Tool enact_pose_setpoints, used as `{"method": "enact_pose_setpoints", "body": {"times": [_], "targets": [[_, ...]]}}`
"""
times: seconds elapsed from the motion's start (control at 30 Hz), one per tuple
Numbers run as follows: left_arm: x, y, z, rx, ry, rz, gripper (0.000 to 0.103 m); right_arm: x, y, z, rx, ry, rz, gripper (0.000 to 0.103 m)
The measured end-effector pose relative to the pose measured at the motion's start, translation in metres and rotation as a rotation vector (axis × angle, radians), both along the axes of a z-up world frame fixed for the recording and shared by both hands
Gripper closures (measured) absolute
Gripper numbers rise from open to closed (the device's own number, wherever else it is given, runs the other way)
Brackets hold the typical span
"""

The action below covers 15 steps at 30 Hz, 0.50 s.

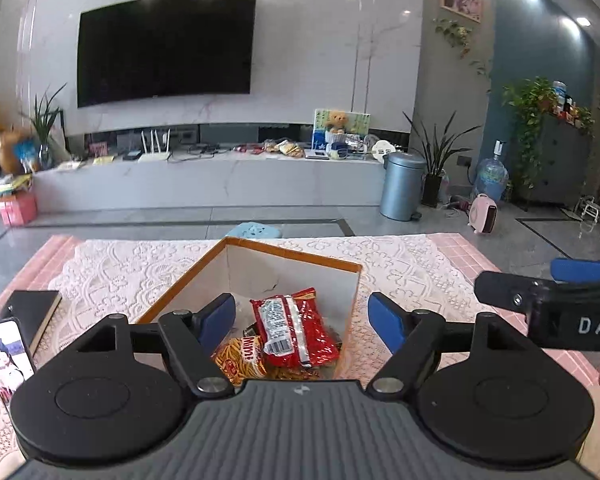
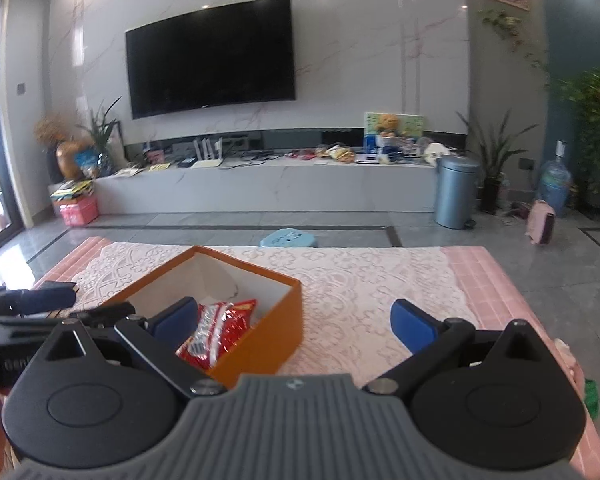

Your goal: Organize snacks

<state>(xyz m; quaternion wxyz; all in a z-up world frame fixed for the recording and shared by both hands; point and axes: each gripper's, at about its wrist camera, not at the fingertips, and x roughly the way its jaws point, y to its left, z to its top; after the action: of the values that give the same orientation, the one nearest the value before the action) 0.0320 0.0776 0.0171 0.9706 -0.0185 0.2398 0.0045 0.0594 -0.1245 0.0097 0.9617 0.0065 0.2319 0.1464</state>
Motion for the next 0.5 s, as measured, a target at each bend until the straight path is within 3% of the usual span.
{"method": "enact_pose_setpoints", "body": {"times": [0.27,0.5], "targets": [[-0.022,-0.014,-0.017,0.034,-0.023,0.025,0.014,-0.040,-0.027,-0.012,0.061,-0.016,-0.074,0.004],[-0.023,-0.014,-0.035,0.068,0.048,0.071,0.014,-0.051,-0.013,-0.037,-0.023,0.011,-0.042,0.004]]}}
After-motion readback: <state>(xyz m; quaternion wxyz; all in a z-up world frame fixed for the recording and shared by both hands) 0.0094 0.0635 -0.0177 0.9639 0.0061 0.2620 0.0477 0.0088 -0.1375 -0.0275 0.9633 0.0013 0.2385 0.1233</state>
